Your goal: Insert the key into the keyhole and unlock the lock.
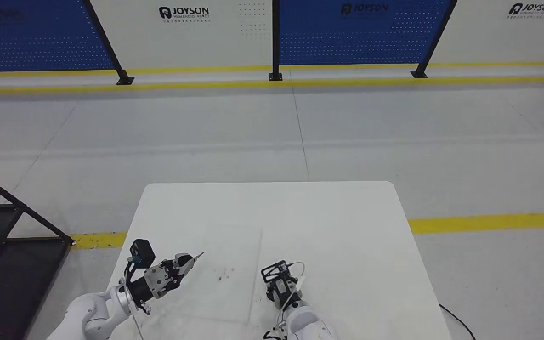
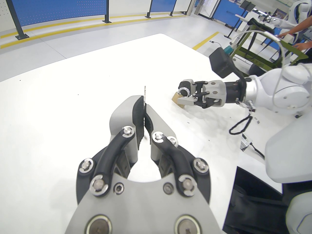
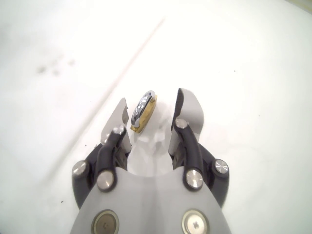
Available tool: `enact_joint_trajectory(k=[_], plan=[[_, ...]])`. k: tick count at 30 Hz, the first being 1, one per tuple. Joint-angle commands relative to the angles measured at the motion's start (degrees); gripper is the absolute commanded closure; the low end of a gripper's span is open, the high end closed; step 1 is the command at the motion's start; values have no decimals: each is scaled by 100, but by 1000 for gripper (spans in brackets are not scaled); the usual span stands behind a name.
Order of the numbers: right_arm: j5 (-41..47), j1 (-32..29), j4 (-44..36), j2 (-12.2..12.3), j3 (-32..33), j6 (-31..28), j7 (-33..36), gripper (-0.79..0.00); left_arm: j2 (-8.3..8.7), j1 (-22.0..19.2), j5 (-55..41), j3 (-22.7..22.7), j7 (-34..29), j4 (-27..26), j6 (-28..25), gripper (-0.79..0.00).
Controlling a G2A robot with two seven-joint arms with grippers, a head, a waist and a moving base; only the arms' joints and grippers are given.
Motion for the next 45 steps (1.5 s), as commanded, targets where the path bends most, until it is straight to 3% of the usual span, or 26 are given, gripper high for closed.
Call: enact_joint_trajectory(k=[1,5,10,13,15,16,22,26,35,39,45], plan=[[19,9,13,2,-9,-4,1,-342,0,0,0,0,0,0,0,0],[43,34,38,6,-36,-30,7,-326,0,0,0,0,0,0,0,0],[95,60,64,9,-62,-45,-1,-246,0,0,0,0,0,0,0,0],[122,73,77,12,-76,-52,1,-166,0,0,0,0,0,0,0,0],[139,81,81,14,-85,-65,-8,-80,0,0,0,0,0,0,0,0],[156,80,73,16,-85,-62,-18,0,0,0,0,0,0,0,0,0],[261,26,-4,37,-28,-82,-189,0,0,0,0,0,0,0,0,0],[535,-127,-192,91,170,-444,-468,0,0,0,0,0,0,0,0,0],[1350,-801,-603,475,1303,-3000,-1936,0,6,16,-263,265,109,-278,0,0],[1949,-883,-472,627,1743,-4825,-2529,0,48,-46,-483,565,229,-321,0,0],[3013,-523,299,809,2317,-7475,-2676,0,172,-323,-978,1269,180,-293,0,0]])
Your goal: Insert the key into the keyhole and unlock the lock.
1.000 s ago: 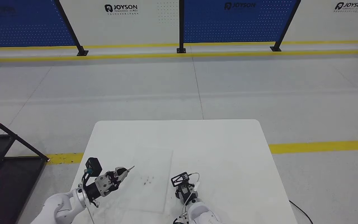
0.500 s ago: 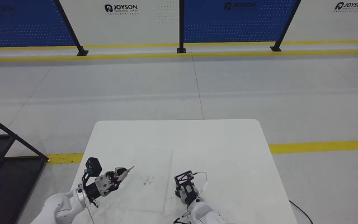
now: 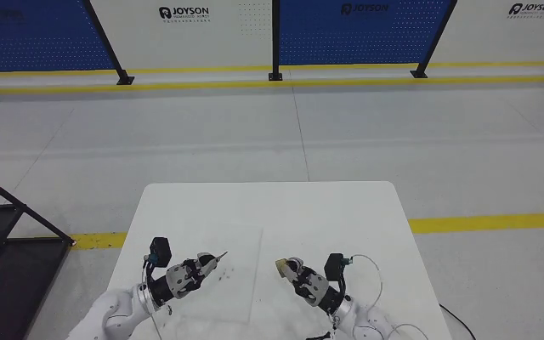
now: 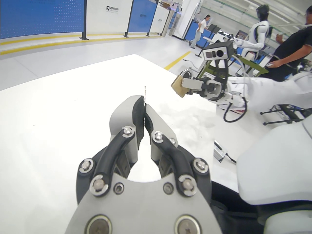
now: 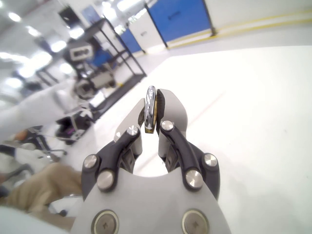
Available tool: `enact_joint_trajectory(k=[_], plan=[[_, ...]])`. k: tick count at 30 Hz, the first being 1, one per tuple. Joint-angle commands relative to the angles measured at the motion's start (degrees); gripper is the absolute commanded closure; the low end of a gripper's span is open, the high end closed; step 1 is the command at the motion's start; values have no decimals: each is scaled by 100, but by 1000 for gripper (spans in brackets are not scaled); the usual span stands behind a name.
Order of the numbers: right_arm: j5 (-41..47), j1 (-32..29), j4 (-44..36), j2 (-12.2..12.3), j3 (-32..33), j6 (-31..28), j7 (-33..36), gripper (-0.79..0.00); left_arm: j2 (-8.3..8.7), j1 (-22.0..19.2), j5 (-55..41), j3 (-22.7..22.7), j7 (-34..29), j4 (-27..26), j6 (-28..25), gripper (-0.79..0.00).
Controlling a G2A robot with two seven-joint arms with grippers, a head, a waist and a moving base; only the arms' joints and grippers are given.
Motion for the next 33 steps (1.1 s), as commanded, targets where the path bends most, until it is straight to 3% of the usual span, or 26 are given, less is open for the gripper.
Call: enact_joint_trajectory(k=[1,3,10,15,27,33], plan=[[305,145,246,24,74,-787,-20,0,53,-82,-156,255,19,-7,0,0],[515,290,471,37,65,-1184,-20,0,119,-169,-305,514,26,-3,0,0],[1108,776,569,159,-568,-1184,-41,0,382,-602,-915,1489,-80,52,0,0],[904,1009,629,284,-850,-1184,-305,0,566,-1001,-1443,2060,-335,123,0,0],[904,1009,629,284,-850,-1184,-305,0,937,-1701,-2371,2902,-1008,233,0,0],[904,1009,629,284,-850,-1184,-305,0,1130,-2190,-3039,3186,-2009,150,0,0]])
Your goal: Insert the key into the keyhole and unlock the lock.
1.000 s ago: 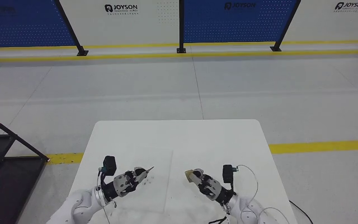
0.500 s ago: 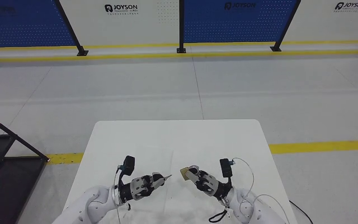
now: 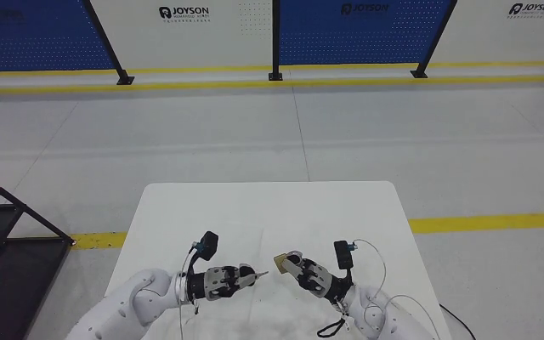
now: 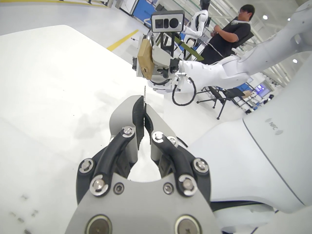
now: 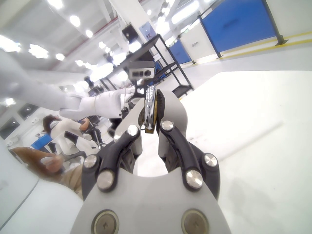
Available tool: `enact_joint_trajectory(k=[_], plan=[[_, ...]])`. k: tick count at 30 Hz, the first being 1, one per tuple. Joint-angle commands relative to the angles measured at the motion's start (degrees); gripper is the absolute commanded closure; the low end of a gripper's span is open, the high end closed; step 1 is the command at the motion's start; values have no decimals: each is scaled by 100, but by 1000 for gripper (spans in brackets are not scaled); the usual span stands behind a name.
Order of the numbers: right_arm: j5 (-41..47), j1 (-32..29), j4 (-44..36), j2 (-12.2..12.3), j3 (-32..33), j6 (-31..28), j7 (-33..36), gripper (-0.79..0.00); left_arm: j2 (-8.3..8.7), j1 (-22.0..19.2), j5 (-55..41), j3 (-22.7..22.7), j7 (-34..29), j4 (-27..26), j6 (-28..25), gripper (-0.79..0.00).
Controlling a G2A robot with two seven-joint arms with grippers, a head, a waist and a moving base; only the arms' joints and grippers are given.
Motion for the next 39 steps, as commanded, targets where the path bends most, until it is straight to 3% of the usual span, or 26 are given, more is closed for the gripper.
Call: enact_joint_trajectory(k=[1,8,15,25,39], plan=[[0,0,0,0,0,0,0,0,58,-173,-295,57,-381,-23,0,0],[304,-61,-88,-27,-34,28,-106,0,169,-634,-1180,240,-1280,-64,0,0],[1043,-46,-152,-47,-241,0,-184,0,172,-646,-1211,238,-1288,-56,0,0],[1062,-54,-191,-52,-244,83,-159,0,165,-607,-1421,265,-1312,-123,0,0],[534,-216,-367,-155,-213,175,-507,0,231,-740,-2600,291,-2144,-182,0,0]])
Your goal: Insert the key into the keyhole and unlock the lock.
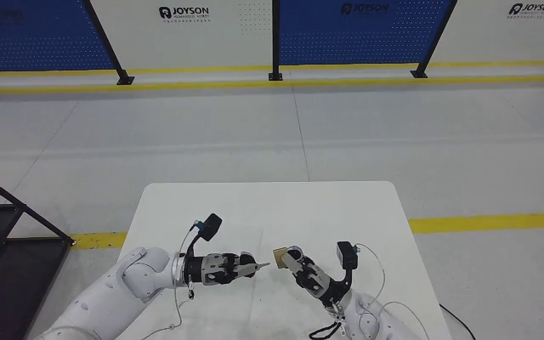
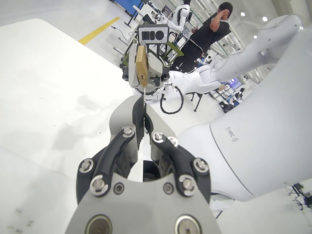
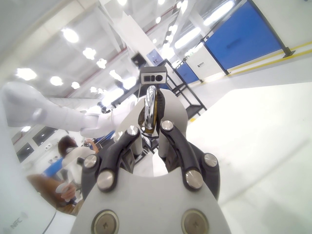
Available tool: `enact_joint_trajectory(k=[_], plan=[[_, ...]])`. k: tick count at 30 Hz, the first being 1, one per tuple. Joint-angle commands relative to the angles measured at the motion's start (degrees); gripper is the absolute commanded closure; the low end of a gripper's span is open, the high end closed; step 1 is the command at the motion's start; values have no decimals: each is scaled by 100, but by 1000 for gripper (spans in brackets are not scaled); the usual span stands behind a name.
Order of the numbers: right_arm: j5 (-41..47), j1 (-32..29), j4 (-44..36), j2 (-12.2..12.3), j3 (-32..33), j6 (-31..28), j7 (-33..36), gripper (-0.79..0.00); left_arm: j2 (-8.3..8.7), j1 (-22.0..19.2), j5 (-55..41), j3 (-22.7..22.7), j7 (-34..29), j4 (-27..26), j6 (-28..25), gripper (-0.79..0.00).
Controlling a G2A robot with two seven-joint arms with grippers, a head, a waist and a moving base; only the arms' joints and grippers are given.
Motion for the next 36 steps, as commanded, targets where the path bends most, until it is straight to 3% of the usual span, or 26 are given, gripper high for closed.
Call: enact_joint_trajectory(k=[1,36], plan=[[-40,8,20,-18,-6,38,-36,0,-8,-18,-66,15,-57,-5,0,0],[-297,-36,71,-181,65,47,-111,0,-196,-154,-223,76,-263,215,0,0]])
